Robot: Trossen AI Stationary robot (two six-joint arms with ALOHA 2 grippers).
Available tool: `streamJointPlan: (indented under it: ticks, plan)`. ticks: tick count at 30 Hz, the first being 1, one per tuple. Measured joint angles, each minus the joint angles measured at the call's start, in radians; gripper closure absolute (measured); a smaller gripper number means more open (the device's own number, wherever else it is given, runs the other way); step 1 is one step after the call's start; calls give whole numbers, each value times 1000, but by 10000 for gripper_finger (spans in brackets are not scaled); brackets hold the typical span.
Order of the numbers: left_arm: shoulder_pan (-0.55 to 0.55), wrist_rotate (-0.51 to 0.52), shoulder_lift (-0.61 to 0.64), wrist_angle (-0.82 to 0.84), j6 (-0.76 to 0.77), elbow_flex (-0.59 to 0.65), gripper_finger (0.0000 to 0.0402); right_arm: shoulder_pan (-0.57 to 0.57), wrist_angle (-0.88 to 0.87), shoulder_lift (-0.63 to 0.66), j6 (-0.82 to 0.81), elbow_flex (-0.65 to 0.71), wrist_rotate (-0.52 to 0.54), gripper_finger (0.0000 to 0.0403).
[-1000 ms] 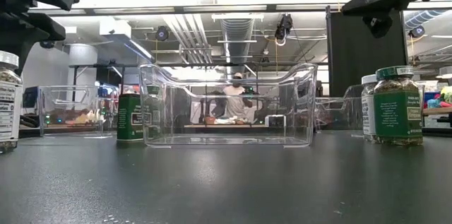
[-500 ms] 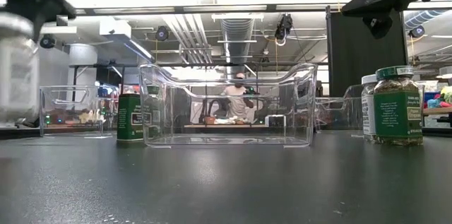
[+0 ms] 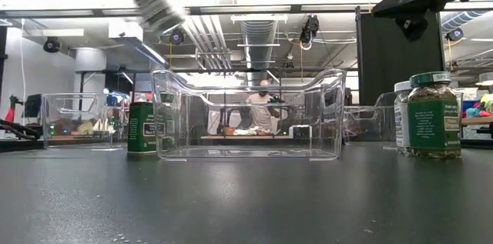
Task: Sort spices by type
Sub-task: Put the white seasoning bottle into the top right transparent bin
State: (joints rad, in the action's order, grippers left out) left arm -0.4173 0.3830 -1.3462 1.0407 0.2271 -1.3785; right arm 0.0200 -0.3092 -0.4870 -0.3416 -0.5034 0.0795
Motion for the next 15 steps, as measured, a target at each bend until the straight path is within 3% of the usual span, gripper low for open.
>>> streamJointPlan:
  ticks: [6, 15]
  plan:
    - [169, -71, -50, -10, -162, -99, 213, 0, -1, 0, -4, 0, 0, 390]
    - [324, -187, -290, 177, -145, -333, 213, 0, -60, 0, -35, 0, -1, 390]
